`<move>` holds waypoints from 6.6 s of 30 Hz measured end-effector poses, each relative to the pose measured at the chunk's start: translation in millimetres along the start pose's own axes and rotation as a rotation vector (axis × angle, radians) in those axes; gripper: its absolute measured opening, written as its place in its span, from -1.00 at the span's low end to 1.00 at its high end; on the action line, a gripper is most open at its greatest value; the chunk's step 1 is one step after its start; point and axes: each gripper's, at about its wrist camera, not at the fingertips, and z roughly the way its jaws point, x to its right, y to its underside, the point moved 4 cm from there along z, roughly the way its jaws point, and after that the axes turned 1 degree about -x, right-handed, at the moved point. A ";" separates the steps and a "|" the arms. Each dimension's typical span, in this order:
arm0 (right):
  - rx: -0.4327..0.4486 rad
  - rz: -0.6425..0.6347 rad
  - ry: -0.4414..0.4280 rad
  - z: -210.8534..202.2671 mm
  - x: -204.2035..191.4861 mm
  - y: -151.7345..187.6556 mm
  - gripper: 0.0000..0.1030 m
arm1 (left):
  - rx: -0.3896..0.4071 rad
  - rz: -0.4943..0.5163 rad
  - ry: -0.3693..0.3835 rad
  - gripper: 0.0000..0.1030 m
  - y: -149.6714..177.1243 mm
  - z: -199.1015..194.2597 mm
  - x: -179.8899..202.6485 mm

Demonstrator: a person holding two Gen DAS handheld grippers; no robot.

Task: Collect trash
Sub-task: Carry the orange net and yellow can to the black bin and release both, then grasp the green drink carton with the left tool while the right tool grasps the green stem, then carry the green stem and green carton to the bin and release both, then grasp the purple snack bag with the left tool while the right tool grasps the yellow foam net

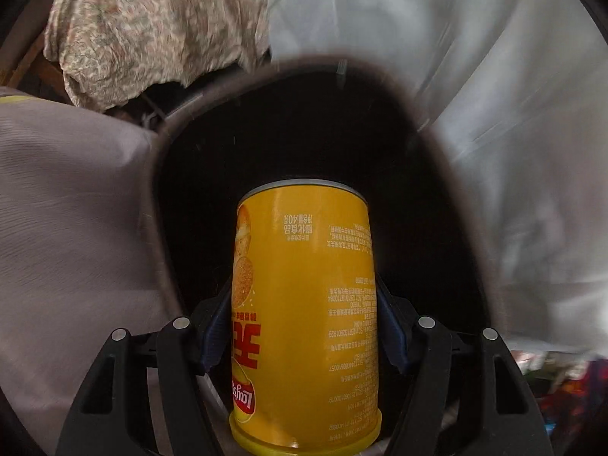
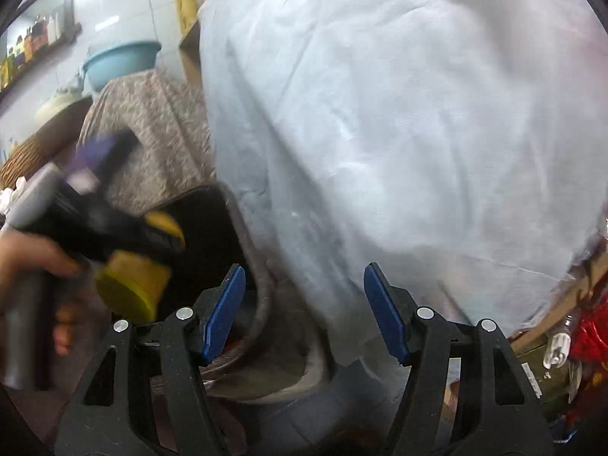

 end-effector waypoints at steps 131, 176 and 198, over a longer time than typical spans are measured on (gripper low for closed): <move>-0.347 -0.268 -0.423 20.2 -158.3 -56.9 -0.74 | 0.695 0.095 0.413 -0.05 160.5 -266.5 -148.9; -0.131 0.077 -0.124 13.0 23.7 18.5 0.10 | 0.017 0.028 0.030 -0.04 -9.9 42.4 9.4; -0.016 0.029 -0.256 -56.1 -34.3 -24.2 0.37 | 0.514 0.035 0.229 0.67 40.5 -224.6 -44.3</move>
